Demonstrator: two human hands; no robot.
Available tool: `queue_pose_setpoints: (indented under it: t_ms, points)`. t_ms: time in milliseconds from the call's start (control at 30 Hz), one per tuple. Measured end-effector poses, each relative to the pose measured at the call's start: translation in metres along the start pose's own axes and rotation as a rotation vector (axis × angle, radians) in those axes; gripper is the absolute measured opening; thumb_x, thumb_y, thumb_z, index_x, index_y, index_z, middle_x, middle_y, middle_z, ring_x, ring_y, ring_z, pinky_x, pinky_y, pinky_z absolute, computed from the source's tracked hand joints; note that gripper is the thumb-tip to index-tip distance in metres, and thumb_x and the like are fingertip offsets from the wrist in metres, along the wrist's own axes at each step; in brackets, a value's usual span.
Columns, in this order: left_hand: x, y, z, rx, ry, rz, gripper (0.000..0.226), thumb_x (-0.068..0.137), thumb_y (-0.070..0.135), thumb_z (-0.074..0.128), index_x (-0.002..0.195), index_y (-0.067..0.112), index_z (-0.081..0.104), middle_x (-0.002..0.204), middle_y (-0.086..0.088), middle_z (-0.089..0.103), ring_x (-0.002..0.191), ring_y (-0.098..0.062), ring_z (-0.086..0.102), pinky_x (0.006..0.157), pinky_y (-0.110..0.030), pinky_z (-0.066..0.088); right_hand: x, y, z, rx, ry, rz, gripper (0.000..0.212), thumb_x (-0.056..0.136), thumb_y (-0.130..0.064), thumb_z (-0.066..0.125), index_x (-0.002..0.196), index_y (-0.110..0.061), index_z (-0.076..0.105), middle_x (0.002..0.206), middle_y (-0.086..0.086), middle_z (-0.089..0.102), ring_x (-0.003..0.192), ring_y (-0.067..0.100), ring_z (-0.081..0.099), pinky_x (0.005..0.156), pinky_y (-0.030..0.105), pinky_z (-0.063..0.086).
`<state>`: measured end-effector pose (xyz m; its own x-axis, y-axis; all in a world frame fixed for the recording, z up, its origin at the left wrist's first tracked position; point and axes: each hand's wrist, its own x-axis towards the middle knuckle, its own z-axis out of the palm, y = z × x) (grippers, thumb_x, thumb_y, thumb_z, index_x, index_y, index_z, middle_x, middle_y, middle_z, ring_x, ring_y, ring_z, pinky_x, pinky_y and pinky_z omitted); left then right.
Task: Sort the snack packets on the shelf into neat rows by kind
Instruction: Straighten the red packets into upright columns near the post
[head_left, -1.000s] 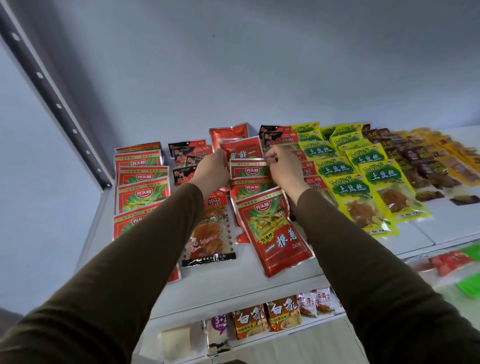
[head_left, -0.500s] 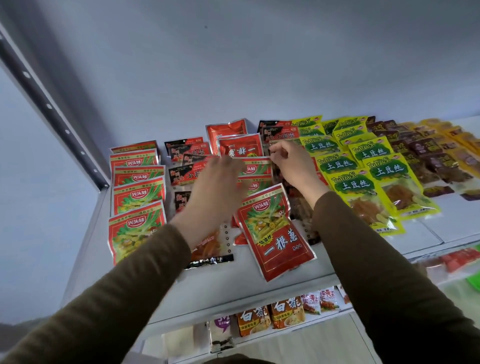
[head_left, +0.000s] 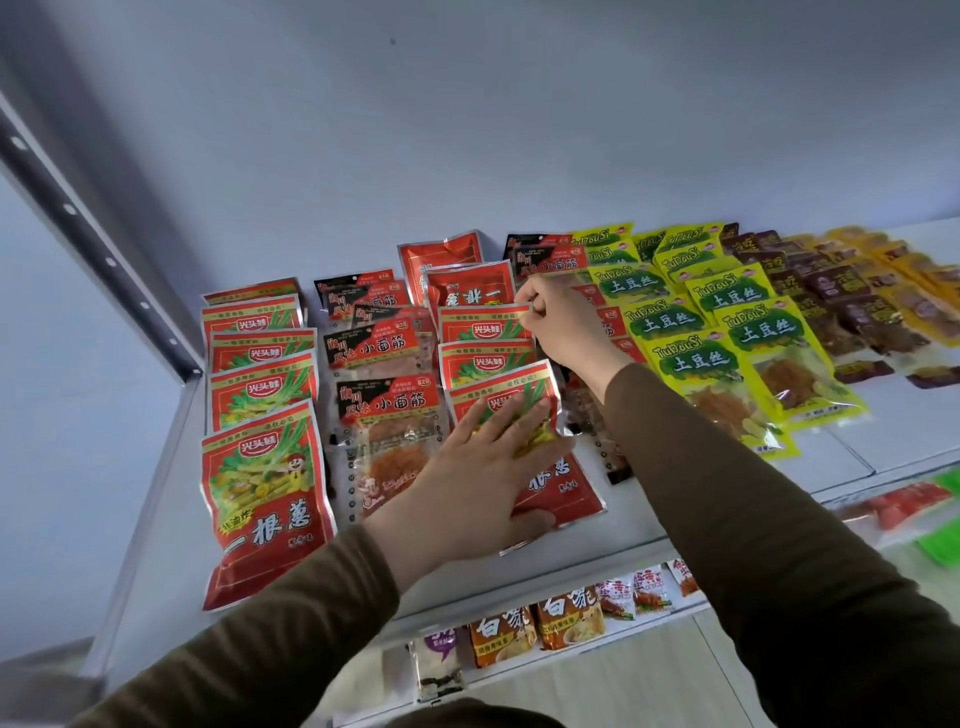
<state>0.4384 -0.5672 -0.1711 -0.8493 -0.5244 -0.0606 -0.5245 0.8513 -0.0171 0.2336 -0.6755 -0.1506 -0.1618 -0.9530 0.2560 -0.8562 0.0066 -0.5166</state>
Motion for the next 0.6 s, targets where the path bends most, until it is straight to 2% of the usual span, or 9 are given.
queue_pose_setpoints:
  t_ms: [233,433,533,600]
  points:
    - [0.003,-0.008,0.003,-0.095,-0.005,0.032,0.075,0.097,0.067,0.039,0.159,0.048,0.004,0.172,0.003,-0.014,0.157,-0.023,-0.018,0.125,-0.052,-0.013,-0.002,0.002,0.002,0.015,0.017,-0.008,0.012,0.100,-0.018,0.058,0.111,-0.023,0.059,0.083,-0.012,0.057,0.074,0.006,0.058,0.056,0.023,0.037]
    - [0.004,-0.013,0.000,-0.097,-0.015,0.055,0.076,0.096,0.068,0.041,0.159,0.048,0.002,0.172,0.004,-0.013,0.157,-0.021,-0.018,0.121,-0.046,-0.019,-0.004,-0.001,-0.002,0.032,0.005,-0.017,0.016,0.101,-0.017,0.056,0.116,-0.021,0.060,0.091,-0.006,0.065,0.082,0.013,0.064,0.066,0.033,0.055]
    - [0.003,-0.013,-0.001,-0.102,-0.008,0.047,0.079,0.096,0.069,0.040,0.159,0.048,-0.003,0.171,0.005,-0.015,0.156,-0.019,-0.020,0.122,-0.045,-0.019,-0.006,0.003,-0.003,0.057,0.013,-0.018,0.019,0.102,-0.022,0.056,0.120,-0.022,0.059,0.098,-0.013,0.063,0.080,0.004,0.061,0.058,0.023,0.046]
    - [0.002,-0.013,-0.002,-0.099,-0.001,0.038,0.082,0.097,0.071,0.038,0.159,0.046,-0.008,0.171,0.005,-0.018,0.156,-0.018,-0.022,0.123,-0.044,-0.018,-0.007,0.005,-0.005,0.085,0.042,-0.014,0.022,0.102,-0.025,0.056,0.123,-0.021,0.058,0.103,-0.013,0.060,0.082,0.002,0.058,0.058,0.017,0.040]
